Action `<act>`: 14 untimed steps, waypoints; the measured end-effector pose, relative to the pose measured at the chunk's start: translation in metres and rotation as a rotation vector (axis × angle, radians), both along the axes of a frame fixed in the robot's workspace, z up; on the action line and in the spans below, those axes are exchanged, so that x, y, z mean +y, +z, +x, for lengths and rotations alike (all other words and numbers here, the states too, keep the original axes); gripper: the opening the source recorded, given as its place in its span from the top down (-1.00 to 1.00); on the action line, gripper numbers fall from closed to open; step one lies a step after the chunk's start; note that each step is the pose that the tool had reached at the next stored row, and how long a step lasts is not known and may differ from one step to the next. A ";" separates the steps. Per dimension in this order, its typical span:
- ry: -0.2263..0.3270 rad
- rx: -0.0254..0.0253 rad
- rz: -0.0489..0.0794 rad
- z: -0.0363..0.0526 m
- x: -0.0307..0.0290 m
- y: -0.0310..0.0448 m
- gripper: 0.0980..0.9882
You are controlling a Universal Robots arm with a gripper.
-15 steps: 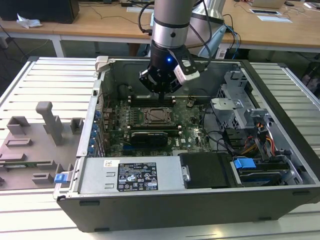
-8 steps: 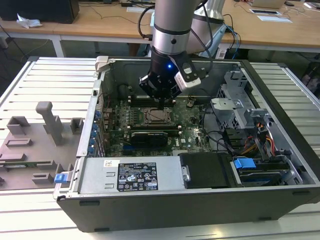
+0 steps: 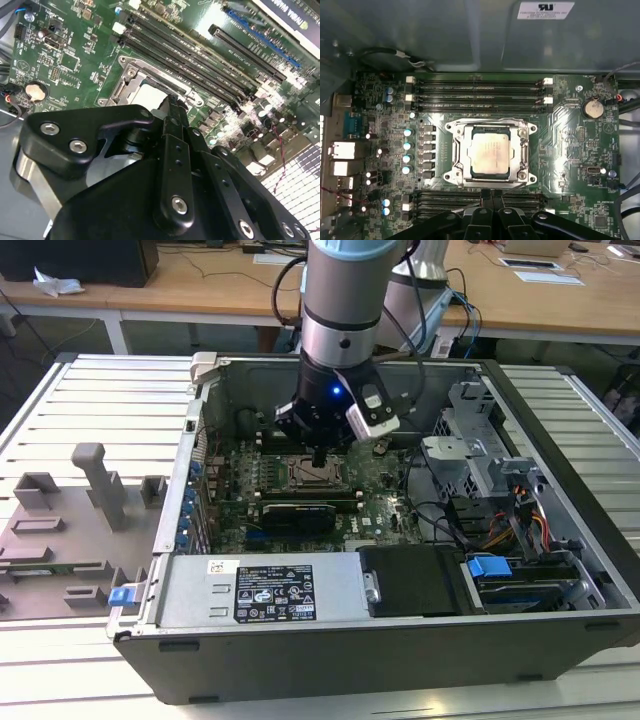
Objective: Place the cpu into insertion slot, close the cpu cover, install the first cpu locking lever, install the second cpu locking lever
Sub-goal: 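Install the second cpu locking lever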
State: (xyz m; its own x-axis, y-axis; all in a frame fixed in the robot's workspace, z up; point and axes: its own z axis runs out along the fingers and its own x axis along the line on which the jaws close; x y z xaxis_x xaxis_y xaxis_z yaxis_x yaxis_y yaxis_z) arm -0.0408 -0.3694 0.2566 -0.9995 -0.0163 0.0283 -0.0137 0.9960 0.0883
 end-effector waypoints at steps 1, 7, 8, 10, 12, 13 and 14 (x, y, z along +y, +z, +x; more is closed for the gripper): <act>0.000 0.0000 0.009 -0.0006 -0.0039 -0.0006 0.98; 0.000 0.0000 0.022 -0.0012 -0.0103 -0.0124 0.98; 0.000 0.0000 0.024 -0.0012 -0.0104 -0.0137 0.98; 0.000 0.0000 0.041 -0.0016 -0.0110 -0.0155 0.98; 0.000 -0.0001 0.049 -0.0071 -0.0117 -0.0186 0.98; 0.000 -0.0001 0.050 -0.0090 -0.0121 -0.0199 0.98; 0.000 -0.0001 0.051 -0.0106 -0.0127 -0.0215 0.98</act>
State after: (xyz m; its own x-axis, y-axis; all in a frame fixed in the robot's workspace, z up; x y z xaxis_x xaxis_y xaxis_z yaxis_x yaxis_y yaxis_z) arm -0.0514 -0.3821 0.2351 -0.9995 -0.0178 0.0274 -0.0138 0.9902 0.1389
